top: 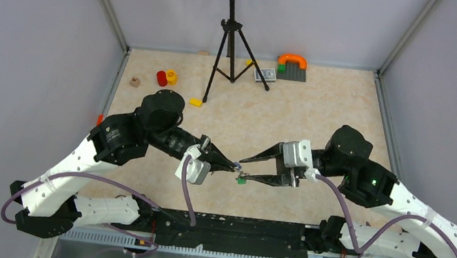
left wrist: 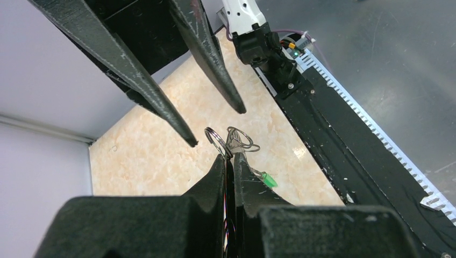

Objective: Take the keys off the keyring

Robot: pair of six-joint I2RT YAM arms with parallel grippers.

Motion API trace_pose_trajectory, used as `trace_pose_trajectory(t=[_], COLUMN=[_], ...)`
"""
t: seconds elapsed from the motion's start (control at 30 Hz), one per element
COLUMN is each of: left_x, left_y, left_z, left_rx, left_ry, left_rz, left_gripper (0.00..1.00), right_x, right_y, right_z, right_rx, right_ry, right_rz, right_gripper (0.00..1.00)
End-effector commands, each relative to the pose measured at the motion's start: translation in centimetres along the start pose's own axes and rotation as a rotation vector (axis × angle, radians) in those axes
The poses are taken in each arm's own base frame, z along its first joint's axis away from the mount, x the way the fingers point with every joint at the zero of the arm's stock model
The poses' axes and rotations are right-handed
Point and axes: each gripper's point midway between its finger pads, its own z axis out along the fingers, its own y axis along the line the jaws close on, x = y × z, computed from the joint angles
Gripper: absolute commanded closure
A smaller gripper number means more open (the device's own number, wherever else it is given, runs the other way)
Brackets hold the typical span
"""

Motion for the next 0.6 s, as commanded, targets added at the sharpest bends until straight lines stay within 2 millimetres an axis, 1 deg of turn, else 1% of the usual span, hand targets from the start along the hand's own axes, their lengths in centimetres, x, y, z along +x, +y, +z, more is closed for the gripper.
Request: trace_pose_trajectory(t=[0.0,0.33,0.5,0.57], left_x=[-2.1,-1.9,-1.9,-1.9], left_y=[0.7,0.8,0.9,0.9], left_z=[-0.9,-0.9,-1.0,-1.0], left_rx=[-0.037,-0.043,-0.049,-0.052], left_ry=[-0.035,-0.029,-0.025,-0.023], left_rz=[0.078,0.077,0.081,0.08], left_gripper=[1.0,1.0,1.0,1.0], right_x=[-1.8,-3.1,-2.9,-3.0], right_y=[1.3,2.6,2.7,2.4], right_z=[-0.4,-1.2,-1.4,-1.4], right_rx=[-0.084,-0.128,-0.126,-0.109], right_ry=[-0.029,-0.074,-0.061,-0.061], right_rz=[0.013,0.016,0.026,0.012], right_gripper=[0.64,0.63,0.61,0.61])
